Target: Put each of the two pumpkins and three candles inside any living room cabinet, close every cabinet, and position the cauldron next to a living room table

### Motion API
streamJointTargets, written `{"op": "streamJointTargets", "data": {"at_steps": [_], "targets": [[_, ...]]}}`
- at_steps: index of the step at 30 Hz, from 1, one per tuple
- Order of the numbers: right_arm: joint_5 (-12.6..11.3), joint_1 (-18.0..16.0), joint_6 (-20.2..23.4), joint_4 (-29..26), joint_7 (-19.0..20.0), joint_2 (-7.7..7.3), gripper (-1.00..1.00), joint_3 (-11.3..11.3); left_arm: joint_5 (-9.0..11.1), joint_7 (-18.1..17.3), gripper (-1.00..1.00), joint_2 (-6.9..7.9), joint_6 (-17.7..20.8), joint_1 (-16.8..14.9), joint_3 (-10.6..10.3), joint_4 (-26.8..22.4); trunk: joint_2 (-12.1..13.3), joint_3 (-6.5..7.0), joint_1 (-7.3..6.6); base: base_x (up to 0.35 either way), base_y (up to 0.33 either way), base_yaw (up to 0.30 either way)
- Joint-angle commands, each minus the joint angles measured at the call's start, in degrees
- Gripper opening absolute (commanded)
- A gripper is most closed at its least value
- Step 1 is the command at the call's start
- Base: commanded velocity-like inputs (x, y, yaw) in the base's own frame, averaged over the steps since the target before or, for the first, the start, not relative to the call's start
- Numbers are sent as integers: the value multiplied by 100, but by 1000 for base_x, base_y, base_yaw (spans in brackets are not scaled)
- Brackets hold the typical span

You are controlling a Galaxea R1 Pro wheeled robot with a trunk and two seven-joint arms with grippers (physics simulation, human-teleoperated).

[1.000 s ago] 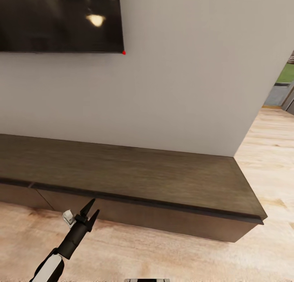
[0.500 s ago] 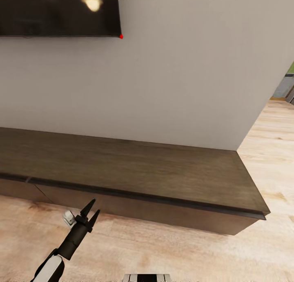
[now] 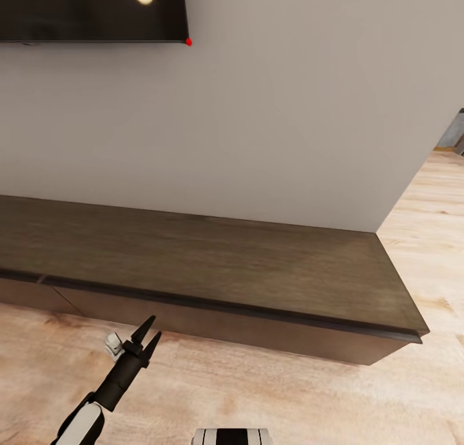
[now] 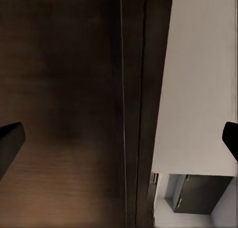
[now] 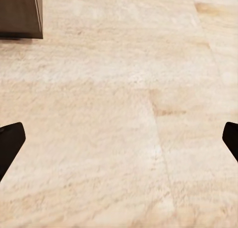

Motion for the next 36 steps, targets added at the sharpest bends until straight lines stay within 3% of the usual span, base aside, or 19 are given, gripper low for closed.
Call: {"op": "streamJointTargets", "data": {"at_steps": [1,7,18,26,32,36], "targets": [[45,-9,-35,-4,28,1,100,-30,4,-97,100,-3,48,-2,-9,4,-2,-4,-1,0,0,0],[44,-9,-38,-8,28,1,100,-29,-123,-216,100,-15,35,0,-7,6,-2,-4,-1,0,0,0],[43,-9,-39,-8,28,1,100,-29,-151,-258,100,-13,34,-2,-12,0,-16,-248,27,0,0,0],[43,-9,-39,-7,28,1,100,-29,-178,-213,100,-27,30,-2,-12,-1,-16,-248,27,19,0,0],[43,-9,-39,-6,28,1,100,-33,-197,-204,100,-30,24,-2,-15,-1,-16,-248,27,238,0,0],[43,-9,-39,-8,28,1,100,-31,-381,-198,100,-41,23,-2,-11,2,-16,-248,27,79,0,0]]}}
